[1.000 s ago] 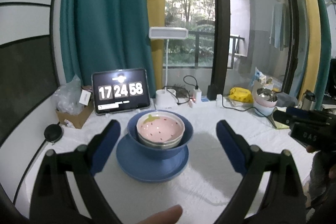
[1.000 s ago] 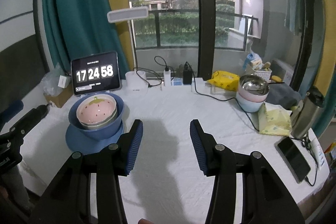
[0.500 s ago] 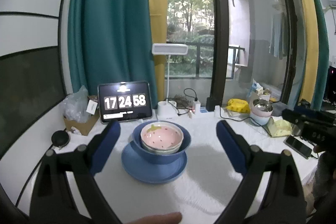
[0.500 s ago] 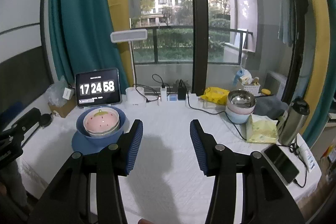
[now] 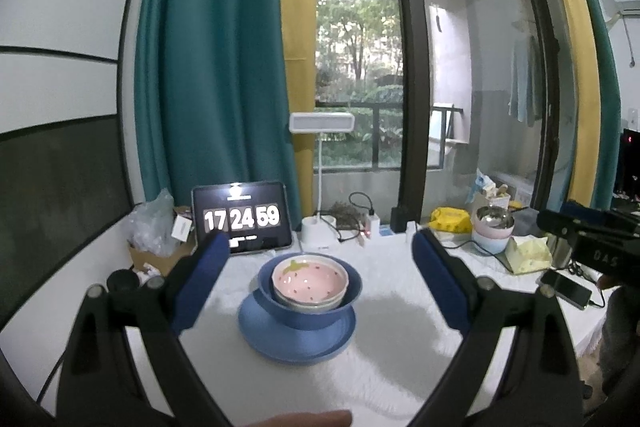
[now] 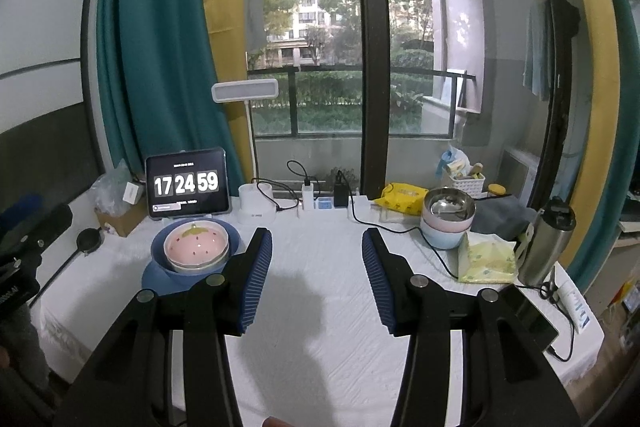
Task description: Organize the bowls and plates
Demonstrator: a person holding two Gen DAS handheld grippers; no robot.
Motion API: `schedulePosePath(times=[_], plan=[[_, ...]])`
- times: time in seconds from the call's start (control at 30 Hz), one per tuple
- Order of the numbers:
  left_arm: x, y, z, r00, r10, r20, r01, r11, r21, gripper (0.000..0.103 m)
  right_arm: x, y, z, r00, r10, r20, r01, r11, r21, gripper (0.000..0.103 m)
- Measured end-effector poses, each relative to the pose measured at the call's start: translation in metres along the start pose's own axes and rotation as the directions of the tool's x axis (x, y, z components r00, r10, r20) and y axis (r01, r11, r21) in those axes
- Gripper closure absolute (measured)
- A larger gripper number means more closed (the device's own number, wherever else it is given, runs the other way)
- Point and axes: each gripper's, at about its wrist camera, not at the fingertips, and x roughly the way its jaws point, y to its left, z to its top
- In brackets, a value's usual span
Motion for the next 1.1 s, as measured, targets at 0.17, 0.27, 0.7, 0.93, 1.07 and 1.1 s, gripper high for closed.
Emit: schedulePosePath(times=[0.17,0.27,0.7,0.93,1.07,1.1], plan=[[-0.0035,0.0009,0.0018,1.000,-0.006,0.013,0.006,1.000,-0.003,0.009,-0.0055,0.0010,0.0033,1.000,-0.001,0.016,0.001,1.000,-0.002,0.053],[-0.0044,0.0017,0.0018,1.000,-0.008,0.017,0.009,1.000,-0.007,0.009,-0.0069,0.0016,0.0036,1.000,-0.002,0.019,0.002,1.000,-0.004,0.053],[-0.0055,0.0048,0.0023,1.000,-0.011,0.018,0.011,1.000,-0.016,0.009,-0.0093,0.0032,0.0057,1.000,-0.001,0.023,0.001,1.000,-0.006,0.053],[-0.0063,0.0050,0.0022,1.000,-0.012,0.019,0.013,1.000,-0.015,0.009,-0.0093,0.0021,0.0069,1.000,-0.003,0.024,0.003,1.000,-0.005,0.053],[-0.0063,0.0048,0.0023,1.000,-0.013,0.019,0.013,1.000,-0.015,0.009,-0.0091,0.0019,0.0069,1.000,-0.003,0.024,0.004,1.000,-0.005,0.053],[-0.0063,0.0041,0.0023,1.000,-0.013,0.019,0.014,1.000,-0.014,0.009,-0.0092,0.0019,0.0067,1.000,-0.003,0.024,0.003,1.000,-0.006,0.053]])
